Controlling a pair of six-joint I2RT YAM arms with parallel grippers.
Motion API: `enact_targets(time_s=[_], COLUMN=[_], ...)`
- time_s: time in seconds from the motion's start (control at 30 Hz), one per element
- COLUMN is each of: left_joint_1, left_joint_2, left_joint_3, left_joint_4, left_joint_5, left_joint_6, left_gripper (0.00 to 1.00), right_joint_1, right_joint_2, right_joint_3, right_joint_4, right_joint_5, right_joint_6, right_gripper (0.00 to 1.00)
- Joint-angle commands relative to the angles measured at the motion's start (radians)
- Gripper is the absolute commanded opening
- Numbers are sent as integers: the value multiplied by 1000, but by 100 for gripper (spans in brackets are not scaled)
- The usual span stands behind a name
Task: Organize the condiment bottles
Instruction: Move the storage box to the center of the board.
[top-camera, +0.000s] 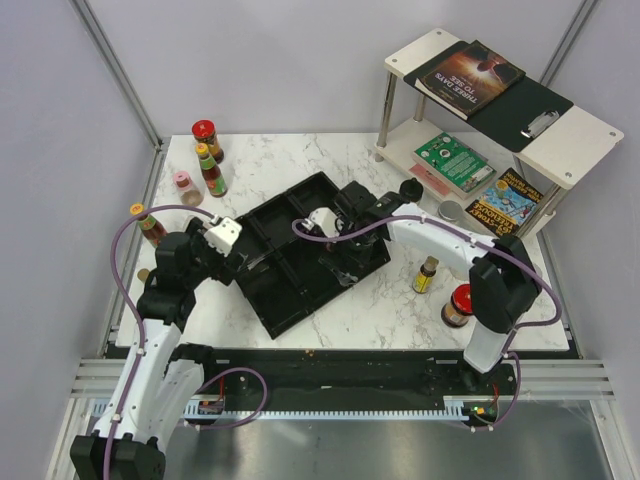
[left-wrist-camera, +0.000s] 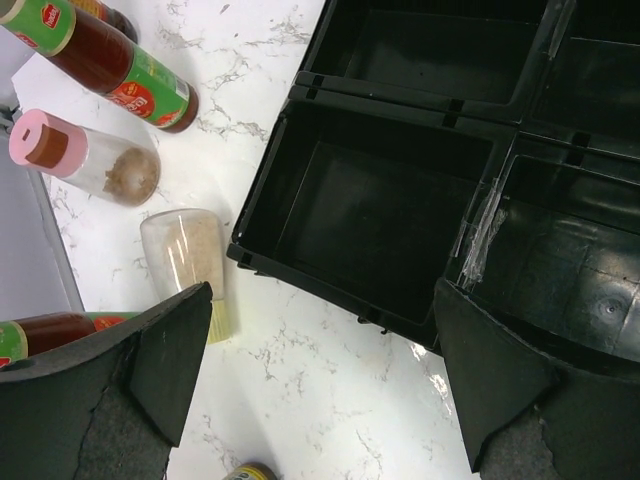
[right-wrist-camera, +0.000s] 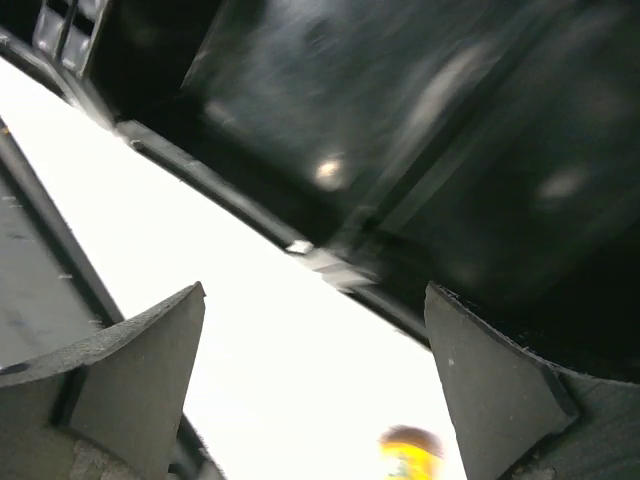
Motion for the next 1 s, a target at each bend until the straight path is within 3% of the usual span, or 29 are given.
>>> enact_targets(time_s=[0.0,0.2,0.4,0.67,0.97], left_joint_1=[11,20,32,43,52], left_joint_2=[-7,-2,-4,4,16], left_joint_3=[-7,-8,-10,-11,-11], left_joint_4=[26,25,26,26,26], left_joint_5=[38,45,50,53,50], left_joint_6=[-29,-26,-28,-21,-21], left_gripper=[98,98,98,98,98], right_joint_1=[-3,-6,-11,-24,-41], right_joint_2=[-73,-7,149,258,360], right_joint_3=[180,343,477,543,578], right_joint_4=[-82,-85,-58,-34,-56], right_joint_5=[141,368,424,373,287], right_joint_6=[-208,-483,-662,-814,-853], right_gripper=[98,98,98,98,98])
